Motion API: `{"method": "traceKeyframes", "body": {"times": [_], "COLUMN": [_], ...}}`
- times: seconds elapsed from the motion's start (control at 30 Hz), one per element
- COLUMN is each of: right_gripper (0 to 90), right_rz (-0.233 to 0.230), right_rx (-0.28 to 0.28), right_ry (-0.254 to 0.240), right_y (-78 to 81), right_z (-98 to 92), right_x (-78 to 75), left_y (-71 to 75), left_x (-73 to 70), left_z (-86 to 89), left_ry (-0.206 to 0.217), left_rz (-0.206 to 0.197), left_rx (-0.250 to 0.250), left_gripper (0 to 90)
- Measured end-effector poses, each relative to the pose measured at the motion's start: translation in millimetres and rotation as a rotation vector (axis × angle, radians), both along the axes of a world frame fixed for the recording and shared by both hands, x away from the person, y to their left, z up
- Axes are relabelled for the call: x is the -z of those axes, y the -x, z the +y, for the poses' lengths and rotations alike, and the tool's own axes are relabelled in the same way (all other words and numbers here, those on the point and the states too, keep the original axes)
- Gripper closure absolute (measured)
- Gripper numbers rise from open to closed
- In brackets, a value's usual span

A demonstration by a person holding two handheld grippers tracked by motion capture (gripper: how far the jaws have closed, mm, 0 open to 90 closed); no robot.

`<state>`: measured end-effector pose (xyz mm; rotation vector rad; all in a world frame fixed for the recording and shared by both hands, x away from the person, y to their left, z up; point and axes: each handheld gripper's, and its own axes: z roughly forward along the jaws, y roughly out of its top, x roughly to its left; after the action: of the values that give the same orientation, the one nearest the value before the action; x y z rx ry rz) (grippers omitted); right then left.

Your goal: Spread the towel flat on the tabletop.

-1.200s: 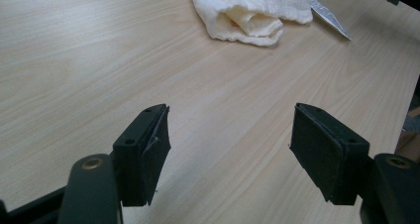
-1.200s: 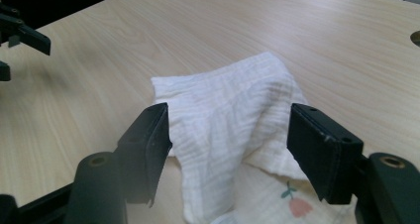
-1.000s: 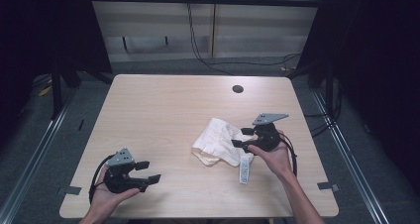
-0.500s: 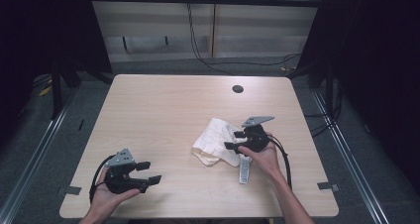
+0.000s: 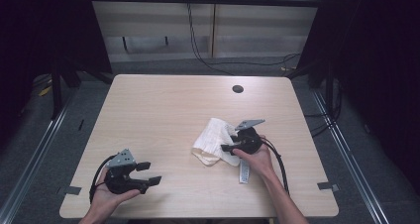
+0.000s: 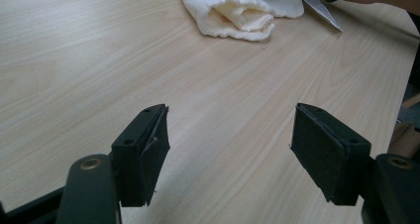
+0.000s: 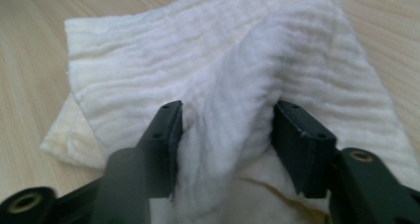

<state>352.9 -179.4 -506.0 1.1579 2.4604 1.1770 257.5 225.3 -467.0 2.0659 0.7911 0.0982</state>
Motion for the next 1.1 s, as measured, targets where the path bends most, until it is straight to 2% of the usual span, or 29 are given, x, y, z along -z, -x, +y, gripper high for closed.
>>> {"method": "traceKeyframes", "body": {"times": [0.03,0.07,0.1,0.13,0.17,0.2,0.23,0.4,0.43,0.53,0.63,0.77,1.1], "right_gripper": [58.5,63.7,67.6,67.6,73.4,73.4,77.3,80.6,80.8,81.2,81.3,81.3,81.7], "right_rz": [-0.003,-0.002,0.007,0.007,0.014,0.014,0.027,0.050,0.056,0.061,0.069,0.081,0.105], "right_rx": [0.005,-0.005,-0.013,-0.013,-0.026,-0.026,-0.030,-0.050,-0.057,-0.065,-0.071,-0.080,-0.112], "right_ry": [0.002,0.000,0.000,0.000,0.001,0.001,-0.012,-0.026,-0.018,-0.022,-0.026,-0.034,-0.005], "right_y": [1.6,1.8,2.3,2.3,2.2,2.2,2.2,3.9,5.6,8.7,10.5,18.8,36.2], "right_z": [-0.2,-0.1,0.4,0.4,1.1,1.1,1.3,2.9,4.7,7.0,7.5,10.0,15.5], "right_x": [0.2,0.2,-0.3,-0.3,-0.7,-0.7,-0.3,-0.8,-1.6,-1.9,-2.1,-2.5,-6.9], "left_y": [-0.6,-0.5,-0.5,-0.5,-0.2,-0.2,-0.4,0.0,0.5,1.1,1.1,-0.4,-0.1], "left_x": [0.6,0.6,0.6,0.6,0.7,0.7,0.8,0.0,-0.1,-1.3,-1.1,-0.5,0.2], "left_z": [-0.9,-1.4,-1.6,-1.6,-2.0,-2.0,-2.0,-1.0,-0.7,0.8,1.5,2.4,-0.5], "left_ry": [-0.001,-0.004,-0.006,-0.006,-0.008,-0.008,-0.007,-0.010,0.003,0.007,0.026,0.018,-0.001], "left_rz": [0.006,0.003,0.002,0.002,0.002,0.002,0.003,0.002,-0.005,-0.011,0.000,0.006,0.002], "left_rx": [0.001,-0.001,0.001,0.001,0.003,0.003,0.002,0.000,-0.004,-0.001,-0.008,-0.011,-0.004], "left_gripper": [30.3,30.3,30.3,30.2,30.2,30.2,30.2,30.3,30.7,32.0,32.2,33.6,36.8]}}
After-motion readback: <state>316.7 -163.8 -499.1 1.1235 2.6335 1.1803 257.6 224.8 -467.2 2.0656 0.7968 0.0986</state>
